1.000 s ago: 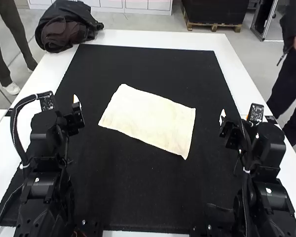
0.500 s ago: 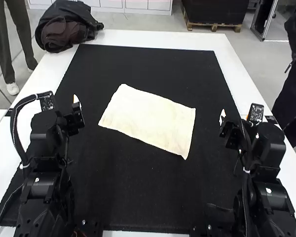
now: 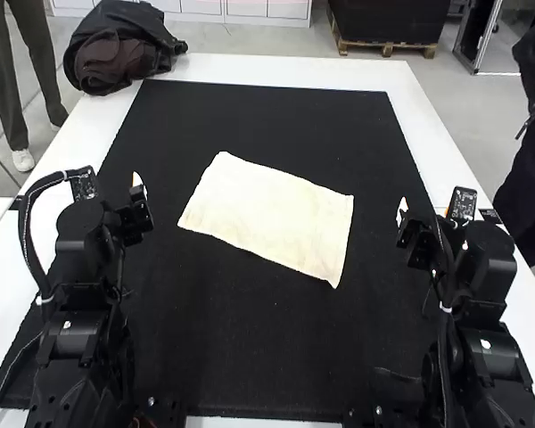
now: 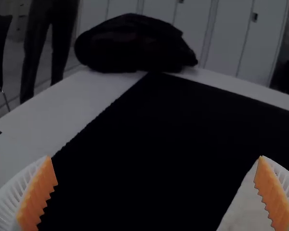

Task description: Fold the towel.

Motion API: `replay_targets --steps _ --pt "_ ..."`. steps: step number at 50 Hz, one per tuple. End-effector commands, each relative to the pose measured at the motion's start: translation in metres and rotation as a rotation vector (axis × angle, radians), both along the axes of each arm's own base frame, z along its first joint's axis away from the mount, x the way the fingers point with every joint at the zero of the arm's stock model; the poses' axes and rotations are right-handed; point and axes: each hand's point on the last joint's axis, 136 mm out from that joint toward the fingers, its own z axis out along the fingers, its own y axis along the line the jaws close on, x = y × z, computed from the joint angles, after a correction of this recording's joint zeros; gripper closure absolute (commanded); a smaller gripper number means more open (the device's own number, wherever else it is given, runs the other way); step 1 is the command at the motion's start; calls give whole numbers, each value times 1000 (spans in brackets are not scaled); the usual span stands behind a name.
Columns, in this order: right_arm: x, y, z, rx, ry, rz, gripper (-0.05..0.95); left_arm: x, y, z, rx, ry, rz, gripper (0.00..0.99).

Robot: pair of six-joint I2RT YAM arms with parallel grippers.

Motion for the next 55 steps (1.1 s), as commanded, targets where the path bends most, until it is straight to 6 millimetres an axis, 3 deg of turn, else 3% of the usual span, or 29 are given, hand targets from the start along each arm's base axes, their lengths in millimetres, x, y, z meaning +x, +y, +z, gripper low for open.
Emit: replay_targets --steps 1,55 --pt "0 2 -2 6 3 14 -10 -1 3 1 -13 -12 17 31" --pt "0 2 -2 -11 2 14 -10 -1 4 -2 -45 -12 20 31"
